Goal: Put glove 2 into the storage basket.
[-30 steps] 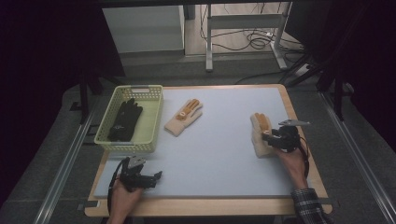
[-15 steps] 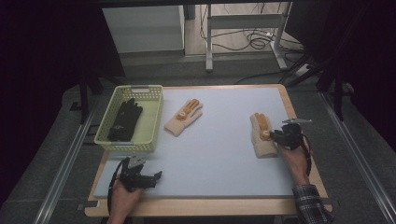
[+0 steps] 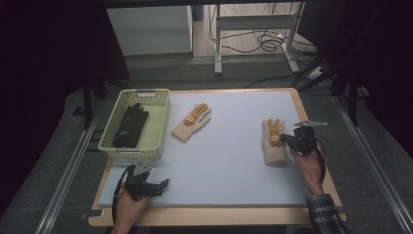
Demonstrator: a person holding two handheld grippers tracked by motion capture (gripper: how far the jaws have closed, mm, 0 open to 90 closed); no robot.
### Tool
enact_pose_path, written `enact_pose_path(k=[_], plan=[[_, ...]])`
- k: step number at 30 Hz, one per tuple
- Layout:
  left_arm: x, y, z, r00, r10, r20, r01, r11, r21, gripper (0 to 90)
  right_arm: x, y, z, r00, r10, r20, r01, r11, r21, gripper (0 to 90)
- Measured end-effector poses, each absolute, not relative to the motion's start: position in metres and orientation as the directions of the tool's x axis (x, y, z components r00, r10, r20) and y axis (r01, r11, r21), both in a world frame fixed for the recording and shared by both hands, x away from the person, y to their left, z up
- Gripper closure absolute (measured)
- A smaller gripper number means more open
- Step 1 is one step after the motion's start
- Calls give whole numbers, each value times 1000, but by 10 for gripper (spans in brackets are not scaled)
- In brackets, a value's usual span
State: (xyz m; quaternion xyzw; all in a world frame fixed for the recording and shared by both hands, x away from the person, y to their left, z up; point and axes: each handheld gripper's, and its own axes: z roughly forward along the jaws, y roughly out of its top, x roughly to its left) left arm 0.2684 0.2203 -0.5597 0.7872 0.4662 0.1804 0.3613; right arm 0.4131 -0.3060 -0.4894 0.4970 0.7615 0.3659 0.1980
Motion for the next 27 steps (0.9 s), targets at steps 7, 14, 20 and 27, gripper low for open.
enact_pose_path(k=[7,14,20,27], plan=[[268,220,-560,500,864,-53,603,-304,737,31,405,-273,-467,-481,875,50,580,274,767,863],[268,220,-560,500,864,-53,604,-304,737,31,403,-215,-466,-624,775,97,540,338,771,695],[268,220,-560,500,864,-53,603,-304,738,32,406,-208,-467,-622,783,8,509,396,764,652],[268,220,-560,500,864,-52,603,-305,737,31,412,-225,-494,-600,798,52,537,353,766,531]])
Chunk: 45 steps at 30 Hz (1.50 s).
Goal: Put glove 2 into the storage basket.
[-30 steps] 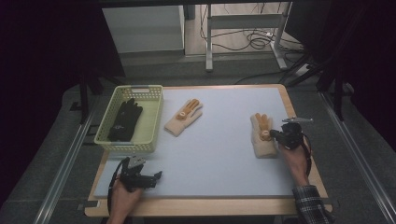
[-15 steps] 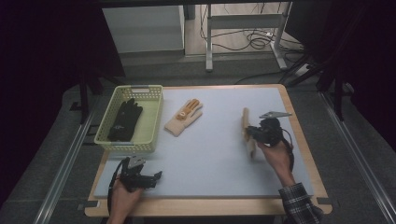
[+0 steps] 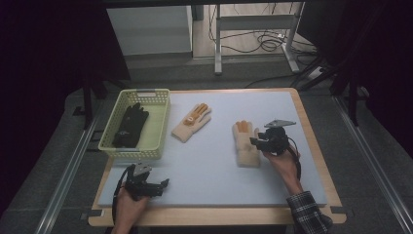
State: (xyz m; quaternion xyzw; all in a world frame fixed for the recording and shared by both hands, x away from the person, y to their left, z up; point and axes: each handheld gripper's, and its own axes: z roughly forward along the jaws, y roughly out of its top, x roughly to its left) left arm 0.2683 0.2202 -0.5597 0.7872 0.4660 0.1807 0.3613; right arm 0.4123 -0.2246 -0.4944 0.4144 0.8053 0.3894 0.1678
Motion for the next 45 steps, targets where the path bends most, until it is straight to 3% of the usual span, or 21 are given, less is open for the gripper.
enact_pose_path(k=[2,6,8,11,13,17,25,30,33,34,37,39,45], plan=[[268,220,-560,500,864,-52,603,-304,737,31,414,-223,-500,-609,790,64,533,348,772,488],[268,220,-560,500,864,-52,603,-304,737,32,423,-209,-509,-650,754,96,527,357,771,306],[268,220,-560,500,864,-53,603,-304,738,32,426,-200,-516,-667,741,76,521,392,758,268],[268,220,-560,500,864,-53,603,-304,738,31,429,-191,-527,-687,726,36,514,450,731,279],[268,220,-560,500,864,-52,603,-304,738,32,425,-188,-529,-688,726,2,490,462,739,444],[268,220,-560,500,864,-52,603,-304,738,32,419,-184,-524,-678,735,1,504,464,728,494],[268,220,-560,500,864,-52,603,-305,737,32,372,-173,-512,-693,713,108,536,409,739,474],[268,220,-560,500,865,-52,603,-304,738,32,342,-156,-518,-729,679,88,510,453,731,321],[268,220,-560,500,864,-52,603,-304,738,32,339,-166,-507,-727,683,65,481,440,759,310],[268,220,-560,500,864,-53,603,-304,738,32,339,-172,-503,-721,690,61,479,432,764,327],[268,220,-560,500,865,-52,603,-304,737,32,336,-196,-499,-701,711,51,487,425,763,560],[268,220,-560,500,865,-52,603,-304,737,32,333,-206,-505,-694,718,53,500,429,752,648],[268,220,-560,500,865,-52,603,-304,737,31,323,-212,-528,-698,710,93,534,429,728,699]])
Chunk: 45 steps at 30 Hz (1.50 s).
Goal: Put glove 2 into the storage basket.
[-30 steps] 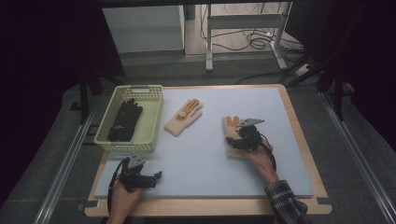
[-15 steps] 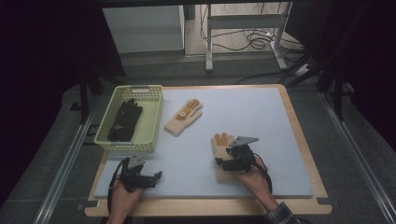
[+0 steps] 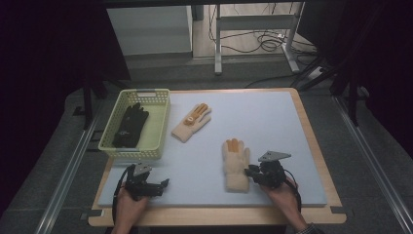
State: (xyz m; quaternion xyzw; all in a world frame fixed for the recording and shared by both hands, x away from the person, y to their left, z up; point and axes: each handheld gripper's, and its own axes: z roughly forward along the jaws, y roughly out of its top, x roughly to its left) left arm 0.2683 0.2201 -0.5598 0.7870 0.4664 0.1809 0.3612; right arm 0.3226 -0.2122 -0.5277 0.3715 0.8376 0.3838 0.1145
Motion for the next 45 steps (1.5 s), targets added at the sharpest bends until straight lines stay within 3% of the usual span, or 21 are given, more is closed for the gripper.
enact_pose_path(k=[5,11,16,26,42,45], plan=[[268,220,-560,500,865,-52,603,-304,737,31,322,-203,-521,-725,687,48,494,470,732,649],[268,220,-560,500,865,-52,603,-304,737,31,352,-190,-503,-733,676,73,482,441,757,541],[268,220,-560,500,865,-53,603,-304,738,31,387,-158,-496,-753,649,111,480,425,767,543],[268,220,-560,501,864,-52,602,-305,738,31,443,-86,-494,-793,607,43,419,493,762,601],[268,220,-560,502,863,-54,602,-303,739,31,503,-25,-515,-785,619,32,424,499,756,435],[268,220,-560,502,863,-54,602,-303,739,31,511,-13,-520,-788,615,-12,403,532,745,415]])
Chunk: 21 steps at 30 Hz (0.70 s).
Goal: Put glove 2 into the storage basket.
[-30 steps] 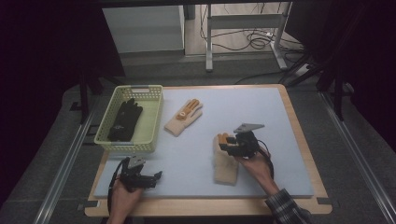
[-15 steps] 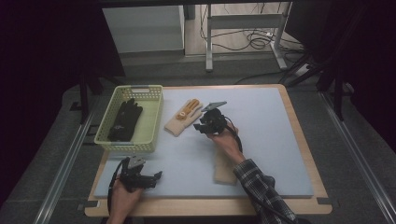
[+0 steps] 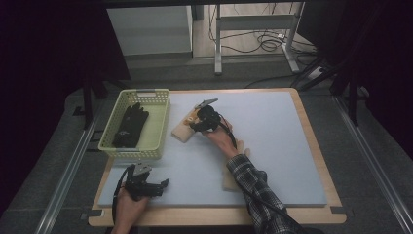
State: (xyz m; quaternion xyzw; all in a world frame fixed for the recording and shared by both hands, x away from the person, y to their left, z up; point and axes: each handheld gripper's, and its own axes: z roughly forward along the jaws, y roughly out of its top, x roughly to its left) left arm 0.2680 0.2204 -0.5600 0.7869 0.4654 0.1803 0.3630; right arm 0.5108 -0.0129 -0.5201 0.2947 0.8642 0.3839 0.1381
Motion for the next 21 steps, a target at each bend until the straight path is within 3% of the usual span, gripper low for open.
enact_pose_path(k=[10,11,12,14,21], plan=[[268,220,-560,502,863,-53,601,-304,739,31,524,15,-527,-798,597,-84,373,598,709,407],[268,221,-560,503,863,-53,601,-305,739,32,524,17,-528,-794,600,-97,374,608,700,437],[268,220,-560,502,863,-53,601,-305,739,31,525,18,-528,-791,604,-98,384,615,689,550],[268,220,-560,502,863,-53,601,-304,739,31,524,18,-527,-788,610,-81,399,606,688,603],[268,220,-560,502,863,-53,601,-304,739,31,517,8,-514,-787,614,-65,404,592,697,643]])
